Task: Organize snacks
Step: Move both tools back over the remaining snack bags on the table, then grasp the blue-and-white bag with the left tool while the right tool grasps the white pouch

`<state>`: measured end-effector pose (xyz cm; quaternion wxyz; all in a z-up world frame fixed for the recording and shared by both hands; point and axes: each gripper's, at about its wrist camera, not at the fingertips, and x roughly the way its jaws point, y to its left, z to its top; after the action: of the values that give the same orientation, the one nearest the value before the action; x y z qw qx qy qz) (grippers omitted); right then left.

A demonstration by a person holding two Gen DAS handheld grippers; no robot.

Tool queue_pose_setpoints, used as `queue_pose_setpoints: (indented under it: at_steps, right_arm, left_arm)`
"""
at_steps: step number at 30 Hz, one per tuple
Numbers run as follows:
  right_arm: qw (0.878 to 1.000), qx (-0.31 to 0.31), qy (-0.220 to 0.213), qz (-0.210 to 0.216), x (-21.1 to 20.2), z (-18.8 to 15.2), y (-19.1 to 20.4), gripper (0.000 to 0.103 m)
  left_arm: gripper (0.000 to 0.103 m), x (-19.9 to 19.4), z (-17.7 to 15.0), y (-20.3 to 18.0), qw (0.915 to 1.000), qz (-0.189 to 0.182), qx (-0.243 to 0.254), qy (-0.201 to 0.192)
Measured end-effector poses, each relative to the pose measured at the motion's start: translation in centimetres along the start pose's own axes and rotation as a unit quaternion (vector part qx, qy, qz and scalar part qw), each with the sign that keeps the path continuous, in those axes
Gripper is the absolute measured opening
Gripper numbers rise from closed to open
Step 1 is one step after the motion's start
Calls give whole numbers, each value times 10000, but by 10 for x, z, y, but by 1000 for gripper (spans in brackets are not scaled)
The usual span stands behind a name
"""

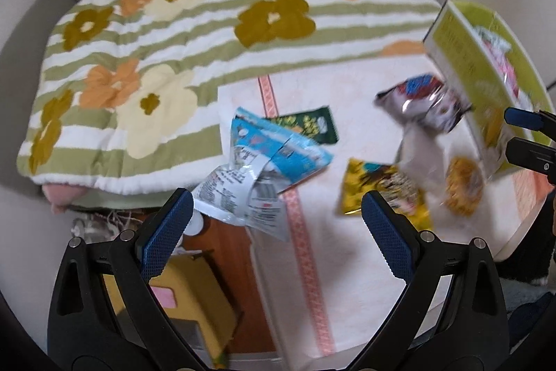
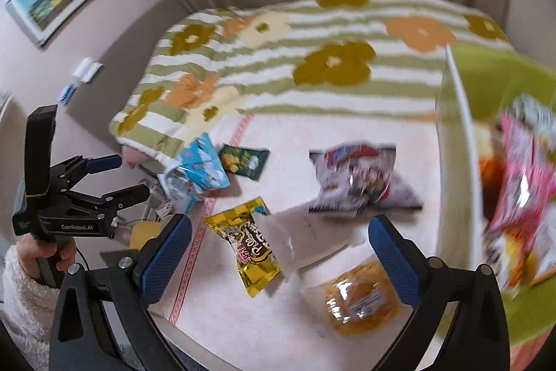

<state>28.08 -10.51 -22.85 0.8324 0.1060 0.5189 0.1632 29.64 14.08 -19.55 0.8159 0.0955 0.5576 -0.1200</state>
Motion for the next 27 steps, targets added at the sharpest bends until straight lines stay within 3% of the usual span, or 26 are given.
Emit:
queue_pose_setpoints:
  at_steps: [9, 22, 24, 25, 27]
  right_arm:
    - [9892, 1333, 345, -504, 43, -19, -6, 102]
    - [9577, 2755, 389, -728, 80, -14, -32, 102]
    - [9550, 2836, 387, -776, 84, -14, -34, 102]
    - [9538, 2862, 399, -825, 86, -14, -34, 101]
    - [9527, 2876, 414, -893, 90, -13, -35, 101]
  left_arm:
    - [97, 68, 13, 18, 9963, -61, 677, 518]
    - [97, 123, 28, 16, 9902, -441, 850, 1017]
    - [93, 128, 28, 15, 9895, -504, 835, 1062]
    - [83, 130, 28, 14, 9891, -580, 807, 1090]
    - [77, 134, 28, 14, 9889, -589, 756, 1133]
